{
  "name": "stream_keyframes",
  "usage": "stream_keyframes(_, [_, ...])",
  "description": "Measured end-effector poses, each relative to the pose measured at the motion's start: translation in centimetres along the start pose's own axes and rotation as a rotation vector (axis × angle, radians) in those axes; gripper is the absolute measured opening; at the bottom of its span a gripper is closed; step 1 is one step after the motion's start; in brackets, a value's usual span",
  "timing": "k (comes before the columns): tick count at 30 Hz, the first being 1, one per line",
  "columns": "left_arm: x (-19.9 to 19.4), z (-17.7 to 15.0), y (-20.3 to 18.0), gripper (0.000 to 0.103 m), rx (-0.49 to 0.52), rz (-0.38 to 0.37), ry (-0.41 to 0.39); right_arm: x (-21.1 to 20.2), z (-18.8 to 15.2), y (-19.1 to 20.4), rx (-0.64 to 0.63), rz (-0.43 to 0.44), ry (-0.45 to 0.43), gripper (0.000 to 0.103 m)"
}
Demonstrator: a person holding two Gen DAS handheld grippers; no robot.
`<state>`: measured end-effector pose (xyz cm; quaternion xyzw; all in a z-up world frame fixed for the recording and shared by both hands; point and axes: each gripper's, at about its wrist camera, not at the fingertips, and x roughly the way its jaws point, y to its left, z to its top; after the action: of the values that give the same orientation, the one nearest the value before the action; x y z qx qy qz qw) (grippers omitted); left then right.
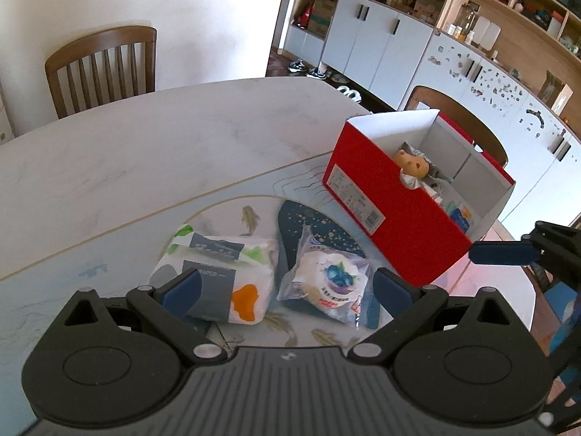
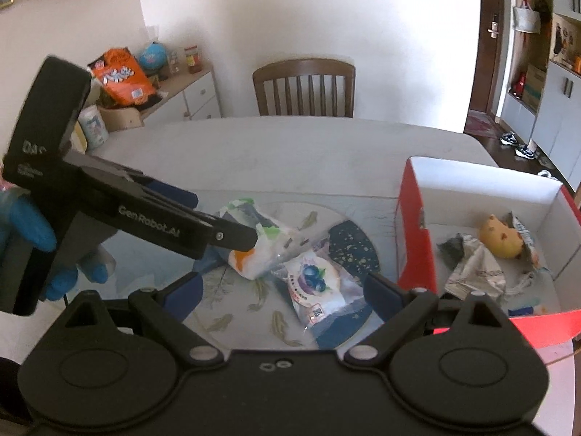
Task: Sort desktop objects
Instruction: 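Grasp the white tissue pack with the left tool while the right tool grasps the blueberry bread bag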
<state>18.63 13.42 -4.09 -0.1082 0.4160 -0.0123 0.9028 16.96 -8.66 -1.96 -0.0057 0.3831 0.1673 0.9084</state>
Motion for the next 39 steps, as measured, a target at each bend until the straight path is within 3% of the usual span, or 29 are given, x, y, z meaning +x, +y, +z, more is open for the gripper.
stream_keyframes(13, [2.7, -0.7, 2.9, 0.103, 0.022, 0.001, 0.035, 3.9, -1.1, 0.5, -0.056, -0.023, 0.048, 0.095])
stream_keyframes(21, [3.7, 0.0, 4.7, 0.103, 0.168, -0.065, 0.046, 5.7, -0.9, 0.1, -0.070, -0.024, 0.073, 0.095])
stream_keyframes(28, [4.7, 0.4, 6.3, 0.103, 0.375, -0.160, 0.054, 7.0, -1.0, -0.3, -0.074, -0.022, 0.106, 0.095])
stream_keyframes(39, [5.9, 1.4, 7.4, 0.103, 0.576, -0.333, 0.063, 9.0, -0.6, -0.3, -0.097, -0.022, 0.120, 0.094])
